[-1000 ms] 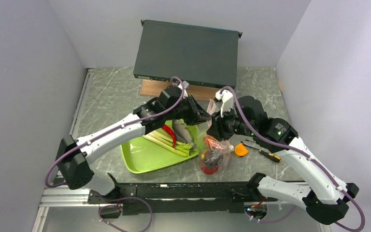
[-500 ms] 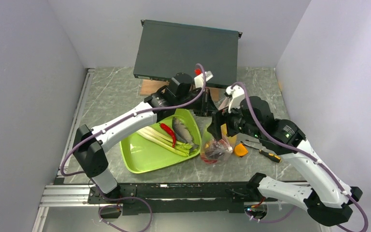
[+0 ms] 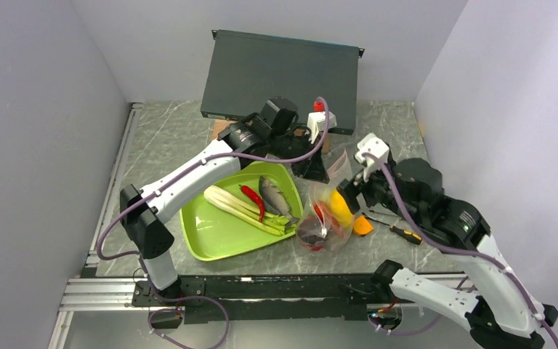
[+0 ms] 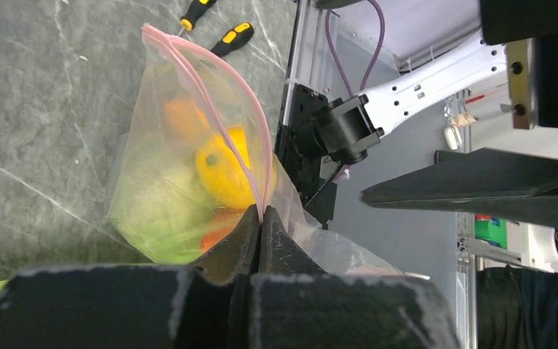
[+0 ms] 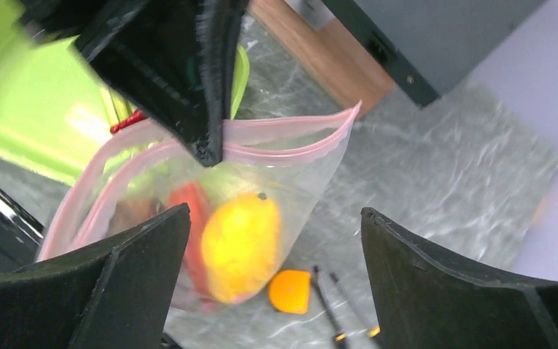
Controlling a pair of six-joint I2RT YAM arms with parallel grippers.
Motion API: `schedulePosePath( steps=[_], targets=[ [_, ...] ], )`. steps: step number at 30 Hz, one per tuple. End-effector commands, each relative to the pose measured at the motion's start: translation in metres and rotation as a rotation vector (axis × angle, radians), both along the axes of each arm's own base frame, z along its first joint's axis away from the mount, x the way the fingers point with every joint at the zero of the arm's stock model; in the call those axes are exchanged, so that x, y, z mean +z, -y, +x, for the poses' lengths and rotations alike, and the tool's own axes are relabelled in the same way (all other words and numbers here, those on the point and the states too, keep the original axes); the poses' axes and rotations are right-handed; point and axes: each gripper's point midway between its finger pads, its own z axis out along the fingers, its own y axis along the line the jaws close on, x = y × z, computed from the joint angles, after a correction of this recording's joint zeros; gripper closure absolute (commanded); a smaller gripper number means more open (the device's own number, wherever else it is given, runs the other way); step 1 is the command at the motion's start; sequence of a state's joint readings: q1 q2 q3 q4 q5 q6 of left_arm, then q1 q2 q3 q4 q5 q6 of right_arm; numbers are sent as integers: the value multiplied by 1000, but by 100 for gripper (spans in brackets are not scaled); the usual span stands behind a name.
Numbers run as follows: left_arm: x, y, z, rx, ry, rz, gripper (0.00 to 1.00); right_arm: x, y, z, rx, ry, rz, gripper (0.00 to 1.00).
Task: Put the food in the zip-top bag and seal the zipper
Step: Zip the zipper food storage bag at the center of the board.
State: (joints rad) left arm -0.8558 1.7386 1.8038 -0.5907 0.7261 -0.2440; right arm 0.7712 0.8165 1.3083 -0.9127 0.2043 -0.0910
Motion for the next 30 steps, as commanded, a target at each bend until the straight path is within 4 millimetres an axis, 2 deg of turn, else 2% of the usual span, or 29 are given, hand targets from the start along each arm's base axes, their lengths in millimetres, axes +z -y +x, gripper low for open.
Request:
schedulePosePath(
  steps=[1, 3, 6, 12, 15, 21, 25, 29, 30],
  targets=[
    [21, -2, -13, -146, 78, -70, 100, 24, -2, -17, 286, 300, -152, 13],
    [22, -1, -18, -178, 70, -84, 100, 27, 0, -20, 332, 370, -200, 14],
    [25, -2, -24, -219, 63, -107, 100, 17, -7, -32, 502, 434, -314, 16],
    [41, -2, -39, -290, 38, -180, 100, 13, -17, -27, 580, 451, -396, 13],
    [41, -4, -41, -302, 26, -181, 100, 11, -25, -22, 594, 486, -393, 13],
    [38, -6, -45, -311, 13, -177, 100, -13, -26, -1, 592, 437, -519, 30],
    [37, -6, -47, -320, 7, -175, 100, -7, -27, 5, 580, 469, -542, 43],
    [36, -5, -43, -298, 8, -163, 100, -3, -30, -1, 608, 471, -520, 62],
    [37, -4, -43, -298, 5, -167, 100, -6, -31, -2, 624, 468, -526, 72]
  ],
)
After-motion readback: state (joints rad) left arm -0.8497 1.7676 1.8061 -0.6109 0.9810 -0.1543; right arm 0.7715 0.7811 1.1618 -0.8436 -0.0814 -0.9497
